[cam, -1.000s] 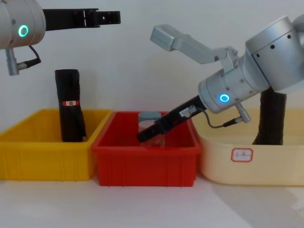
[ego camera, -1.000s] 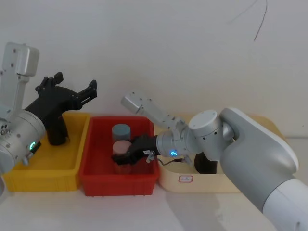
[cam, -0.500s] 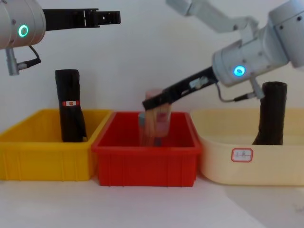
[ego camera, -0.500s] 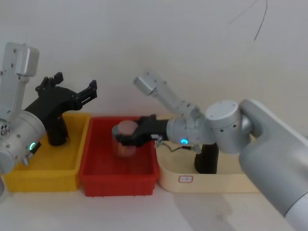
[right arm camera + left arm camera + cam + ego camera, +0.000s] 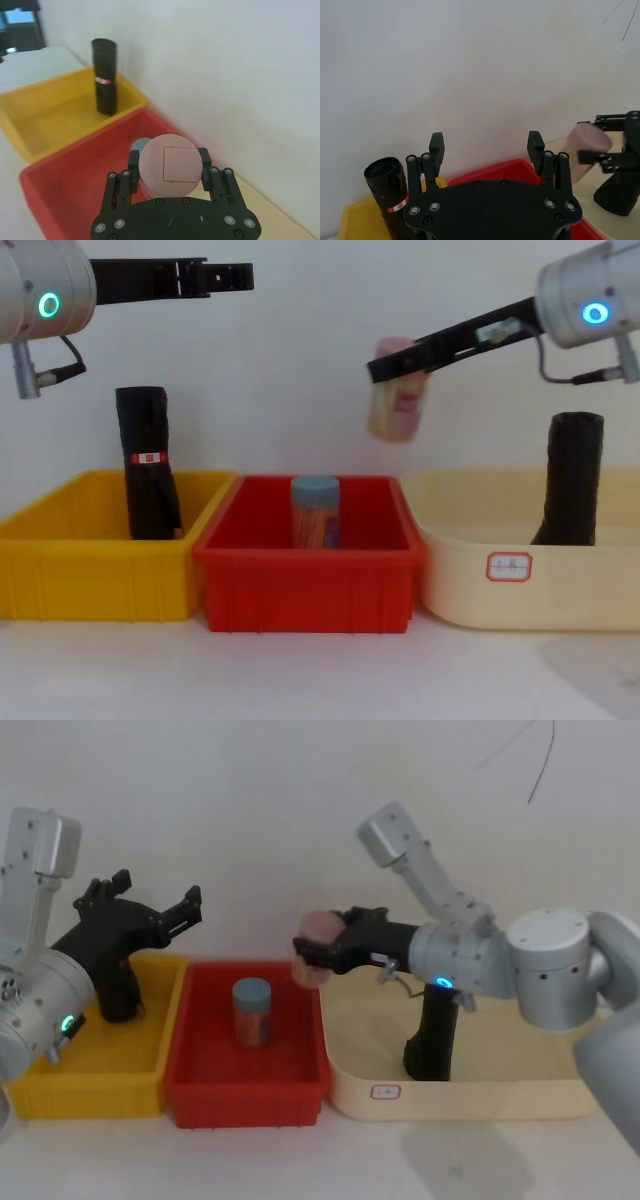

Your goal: Pick up the garbage bag with the one hand and transfer it to the other hand.

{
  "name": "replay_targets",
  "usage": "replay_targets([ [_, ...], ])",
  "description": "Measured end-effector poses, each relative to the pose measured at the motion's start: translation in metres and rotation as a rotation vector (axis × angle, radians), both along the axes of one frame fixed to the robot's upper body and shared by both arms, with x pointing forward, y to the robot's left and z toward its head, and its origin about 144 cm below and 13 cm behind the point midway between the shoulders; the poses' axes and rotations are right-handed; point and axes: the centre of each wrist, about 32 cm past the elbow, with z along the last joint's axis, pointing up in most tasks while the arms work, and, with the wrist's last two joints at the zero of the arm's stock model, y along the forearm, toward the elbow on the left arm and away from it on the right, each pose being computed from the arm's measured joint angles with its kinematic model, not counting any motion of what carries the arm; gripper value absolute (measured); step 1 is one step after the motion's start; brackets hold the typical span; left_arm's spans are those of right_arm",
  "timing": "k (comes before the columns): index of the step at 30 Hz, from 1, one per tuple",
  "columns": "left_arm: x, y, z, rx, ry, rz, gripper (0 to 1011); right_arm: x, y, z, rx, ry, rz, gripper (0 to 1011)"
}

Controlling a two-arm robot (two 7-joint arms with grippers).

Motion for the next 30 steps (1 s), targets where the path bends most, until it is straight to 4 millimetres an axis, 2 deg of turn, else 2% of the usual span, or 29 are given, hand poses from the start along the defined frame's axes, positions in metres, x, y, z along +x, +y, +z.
replay_targets([
  [6,0.0,0.0,0.0,0.0,0.0,0.0,1000,-0.006,-0.015,-0.004,0.015,0.003,-0.044,670],
  [10,0.0,0.0,0.0,0.0,0.0,0.0,1000,-0.009,-0.025,-0.013,0.02,0.025,-0.068,670],
  [12,0.0,0.0,0.0,0.0,0.0,0.0,1000,-0.009,-0.029,-0.018,0.021,0.038,-0.077,743],
  [15,0.0,0.0,0.0,0.0,0.0,0.0,1000,-0.01,-0.034,-0.024,0.023,0.052,-0.087,797],
  [16,0.0,0.0,0.0,0.0,0.0,0.0,1000,-0.01,-0.035,-0.025,0.024,0.055,-0.089,849],
  [19,0.0,0.0,0.0,0.0,0.0,0.0,1000,-0.01,-0.038,-0.029,0.024,0.065,-0.097,898],
  [21,0.0,0.0,0.0,0.0,0.0,0.0,1000,-0.011,-0.04,-0.032,0.025,0.071,-0.102,982],
  [30,0.0,0.0,0.0,0.0,0.0,0.0,1000,-0.012,-0.045,-0.037,0.029,0.082,-0.111,1000],
])
